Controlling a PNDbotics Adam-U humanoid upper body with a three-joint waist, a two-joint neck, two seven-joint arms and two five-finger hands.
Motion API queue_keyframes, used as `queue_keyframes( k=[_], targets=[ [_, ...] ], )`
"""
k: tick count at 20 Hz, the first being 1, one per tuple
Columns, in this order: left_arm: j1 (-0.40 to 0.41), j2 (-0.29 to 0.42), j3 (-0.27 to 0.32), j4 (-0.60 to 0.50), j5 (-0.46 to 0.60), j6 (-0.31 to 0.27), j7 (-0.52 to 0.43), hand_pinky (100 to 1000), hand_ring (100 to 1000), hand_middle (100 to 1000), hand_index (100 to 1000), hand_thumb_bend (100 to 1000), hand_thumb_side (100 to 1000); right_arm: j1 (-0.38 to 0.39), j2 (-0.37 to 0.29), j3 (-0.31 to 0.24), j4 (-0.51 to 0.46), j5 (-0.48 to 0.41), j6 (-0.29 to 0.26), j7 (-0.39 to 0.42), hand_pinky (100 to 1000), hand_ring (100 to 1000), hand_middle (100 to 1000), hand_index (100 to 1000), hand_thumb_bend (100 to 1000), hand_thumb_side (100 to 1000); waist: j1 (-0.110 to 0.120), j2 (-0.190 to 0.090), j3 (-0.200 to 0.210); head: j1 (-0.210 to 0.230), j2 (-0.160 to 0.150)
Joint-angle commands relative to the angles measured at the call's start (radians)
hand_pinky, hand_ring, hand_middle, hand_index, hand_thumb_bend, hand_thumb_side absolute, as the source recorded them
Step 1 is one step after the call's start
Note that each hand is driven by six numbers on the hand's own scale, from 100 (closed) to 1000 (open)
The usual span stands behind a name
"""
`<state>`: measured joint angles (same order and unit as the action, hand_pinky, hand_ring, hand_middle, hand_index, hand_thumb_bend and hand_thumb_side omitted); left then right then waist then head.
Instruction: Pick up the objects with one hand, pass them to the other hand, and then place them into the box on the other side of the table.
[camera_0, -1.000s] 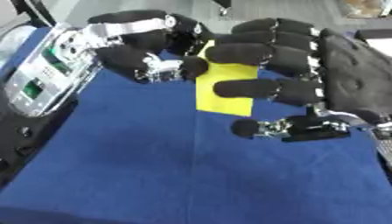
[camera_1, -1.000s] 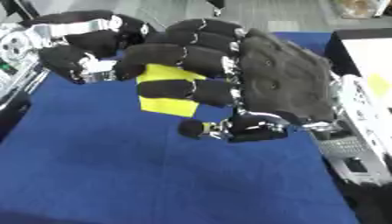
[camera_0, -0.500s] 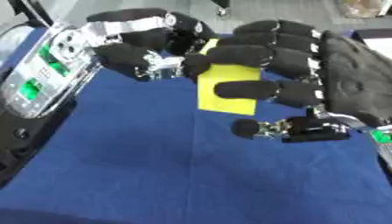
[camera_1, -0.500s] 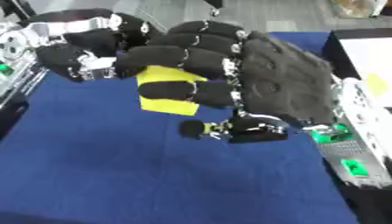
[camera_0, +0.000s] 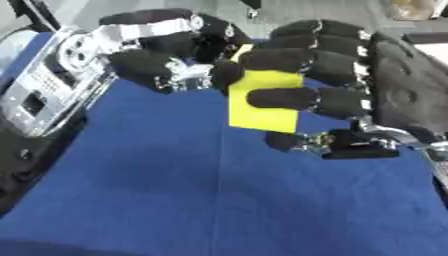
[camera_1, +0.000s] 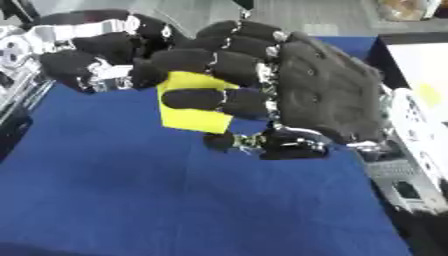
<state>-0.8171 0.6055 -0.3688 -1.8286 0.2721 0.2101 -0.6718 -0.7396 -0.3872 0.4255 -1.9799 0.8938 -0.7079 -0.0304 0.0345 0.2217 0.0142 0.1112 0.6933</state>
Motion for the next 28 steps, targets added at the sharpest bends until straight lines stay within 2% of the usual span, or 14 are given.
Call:
queue_keyframes(
  k=[1,6,11,13,14,15,16,17,18,24,28],
  targets=[
    [-0.017,0.011,0.005,-0.018,0.014,0.008,-0.001,689,519,434,630,100,618,-0.015,-0.020,-0.011,-0.020,0.020,0.016,-0.039,734,773,878,856,281,100,0.000,-0.024,0.002,-0.007,0.002],
    [-0.018,0.009,0.003,-0.027,0.027,0.018,-0.006,689,520,435,631,100,629,-0.015,-0.022,-0.006,-0.020,0.051,0.043,-0.107,659,708,839,847,224,100,-0.001,-0.025,0.003,-0.010,0.001],
    [-0.019,0.010,0.002,-0.032,0.032,0.026,-0.009,691,525,445,640,100,650,-0.015,-0.022,-0.003,-0.020,0.072,0.070,-0.165,621,657,779,836,198,100,-0.001,-0.026,0.003,-0.013,0.000],
    [-0.018,0.011,0.002,-0.030,0.034,0.030,-0.009,695,534,461,657,100,712,-0.013,-0.023,-0.003,-0.020,0.076,0.078,-0.188,613,633,758,832,182,100,-0.001,-0.026,0.003,-0.014,0.000],
    [-0.017,0.012,0.003,-0.027,0.036,0.032,-0.008,700,546,478,673,100,812,-0.013,-0.024,-0.004,-0.020,0.078,0.080,-0.200,608,620,747,829,171,100,-0.001,-0.026,0.003,-0.014,-0.001],
    [-0.015,0.013,0.004,-0.025,0.039,0.035,-0.008,702,548,482,676,100,828,-0.012,-0.024,-0.005,-0.020,0.077,0.082,-0.214,608,619,746,828,170,100,-0.001,-0.026,0.002,-0.014,-0.001],
    [-0.014,0.014,0.005,-0.022,0.043,0.036,-0.010,712,569,506,710,127,930,-0.012,-0.025,-0.007,-0.020,0.077,0.082,-0.225,607,615,741,829,161,100,-0.001,-0.026,0.002,-0.014,-0.002],
    [-0.012,0.015,0.008,-0.021,0.050,0.036,-0.015,719,584,528,735,177,992,-0.011,-0.026,-0.009,-0.020,0.074,0.084,-0.236,607,613,739,829,154,100,-0.001,-0.026,0.002,-0.014,-0.002],
    [-0.010,0.016,0.013,-0.019,0.056,0.033,-0.020,724,596,546,751,203,1000,-0.009,-0.027,-0.012,-0.020,0.070,0.084,-0.244,608,611,738,829,148,100,-0.001,-0.026,0.001,-0.014,-0.003],
    [0.005,0.023,0.064,0.000,0.094,0.007,-0.006,736,629,591,770,207,1000,-0.002,-0.037,-0.034,-0.020,0.034,0.102,-0.267,609,610,739,841,131,100,-0.002,-0.027,-0.001,-0.016,-0.006],
    [0.026,0.034,0.134,0.016,0.116,-0.027,0.054,740,637,597,773,191,1000,0.006,-0.061,-0.061,-0.020,-0.009,0.129,-0.275,615,613,740,852,127,100,-0.005,-0.028,-0.002,-0.024,-0.006]
  ],
)
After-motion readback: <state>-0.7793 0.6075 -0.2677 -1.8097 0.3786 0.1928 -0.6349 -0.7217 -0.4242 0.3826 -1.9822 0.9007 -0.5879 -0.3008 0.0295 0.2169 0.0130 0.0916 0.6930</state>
